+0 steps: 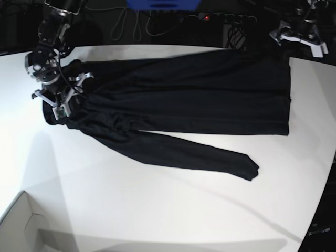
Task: Layout the t-shirt on the table in an organized manner, then fold the t-shirt properly
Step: 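Lower the folded edge and release it with the left gripper, then regrasp the folded shirt end with the left gripper and straighten it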
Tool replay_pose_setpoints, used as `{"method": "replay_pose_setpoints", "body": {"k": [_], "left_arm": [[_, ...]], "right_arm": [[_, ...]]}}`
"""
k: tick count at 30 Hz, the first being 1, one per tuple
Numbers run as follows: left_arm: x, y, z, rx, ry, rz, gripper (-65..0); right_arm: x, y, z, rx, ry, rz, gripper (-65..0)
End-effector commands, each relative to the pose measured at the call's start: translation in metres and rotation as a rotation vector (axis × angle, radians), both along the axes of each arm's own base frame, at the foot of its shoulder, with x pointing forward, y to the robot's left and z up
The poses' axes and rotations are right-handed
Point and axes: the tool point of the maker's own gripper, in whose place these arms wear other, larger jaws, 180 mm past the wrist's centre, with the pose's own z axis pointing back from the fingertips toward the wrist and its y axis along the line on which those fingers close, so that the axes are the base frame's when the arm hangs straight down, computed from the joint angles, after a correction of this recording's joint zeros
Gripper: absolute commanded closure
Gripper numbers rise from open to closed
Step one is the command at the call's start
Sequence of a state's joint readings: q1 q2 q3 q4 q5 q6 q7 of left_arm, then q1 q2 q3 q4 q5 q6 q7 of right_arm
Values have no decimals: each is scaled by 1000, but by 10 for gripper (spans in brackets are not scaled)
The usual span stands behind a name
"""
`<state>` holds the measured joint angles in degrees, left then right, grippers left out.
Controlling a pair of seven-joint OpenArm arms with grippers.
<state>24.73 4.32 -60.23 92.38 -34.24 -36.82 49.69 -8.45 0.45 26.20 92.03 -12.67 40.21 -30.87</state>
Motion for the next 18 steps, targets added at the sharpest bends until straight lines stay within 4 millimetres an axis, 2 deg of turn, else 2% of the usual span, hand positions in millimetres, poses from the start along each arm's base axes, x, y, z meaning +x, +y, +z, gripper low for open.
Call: {"method": "replay_pose_setpoints", "body": {"k": [1, 7, 13, 15, 17, 18], "left_arm": [[4, 5, 6, 22, -30, -10, -567], [6, 3, -2, 11, -15, -10, -570], [9, 2, -1, 8, -26, -12, -561], [10, 2, 0, 7, -30, -15, -505], [10, 2, 0, 8, -31, -17, -385], [11, 2, 0, 8, -33, -17, -305]], "right_arm": [[4, -2, 6, -13, -16, 1, -309], [4, -4, 6, -18, -14, 2, -309], [5, -5, 6, -19, -15, 2, -309], [5, -5, 7, -19, -17, 2, -309], [6, -5, 7, -19, -18, 2, -309], [6, -5, 7, -19, -18, 2, -309]]}}
